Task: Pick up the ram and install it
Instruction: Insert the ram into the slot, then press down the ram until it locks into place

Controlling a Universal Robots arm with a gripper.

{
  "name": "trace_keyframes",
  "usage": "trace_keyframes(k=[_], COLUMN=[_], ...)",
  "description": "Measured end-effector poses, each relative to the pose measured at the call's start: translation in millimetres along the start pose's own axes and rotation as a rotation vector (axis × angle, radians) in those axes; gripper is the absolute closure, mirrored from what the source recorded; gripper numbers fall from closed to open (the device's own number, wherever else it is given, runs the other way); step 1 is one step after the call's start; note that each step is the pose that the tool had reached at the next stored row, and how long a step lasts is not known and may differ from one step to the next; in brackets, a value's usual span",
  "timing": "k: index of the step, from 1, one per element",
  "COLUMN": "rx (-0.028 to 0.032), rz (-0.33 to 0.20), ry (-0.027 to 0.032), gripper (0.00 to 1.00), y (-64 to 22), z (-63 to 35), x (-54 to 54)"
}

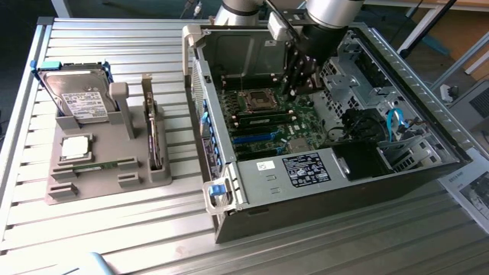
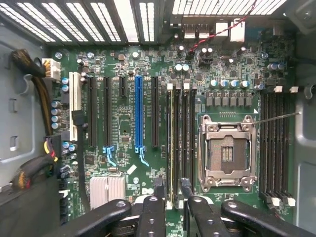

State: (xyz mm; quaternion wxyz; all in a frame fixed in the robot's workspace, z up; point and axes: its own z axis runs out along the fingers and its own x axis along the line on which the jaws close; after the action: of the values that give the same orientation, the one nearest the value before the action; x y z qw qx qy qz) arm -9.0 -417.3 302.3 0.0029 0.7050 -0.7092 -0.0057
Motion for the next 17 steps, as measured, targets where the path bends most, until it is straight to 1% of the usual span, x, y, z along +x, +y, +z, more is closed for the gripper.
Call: trace_keyframes(k=[1, 2, 3, 10, 17], rx=[-0.0004, -0.0013, -0.0017, -0.0039, -0.0039], rz=[0.0, 0.0, 0.0, 0.0, 0.0], ry=[0.0021, 0.0065, 0.0097, 0.0256, 0.0261], gripper=[0.75, 0.75, 0.75, 0.75, 0.75], y=[-0.1, -0.2, -0.3, -0.7, -0.6], z=[-2.6, -8.2, -12.3, -25.9, -26.1], x=[0.0, -0.1, -0.1, -0.3, -0.3])
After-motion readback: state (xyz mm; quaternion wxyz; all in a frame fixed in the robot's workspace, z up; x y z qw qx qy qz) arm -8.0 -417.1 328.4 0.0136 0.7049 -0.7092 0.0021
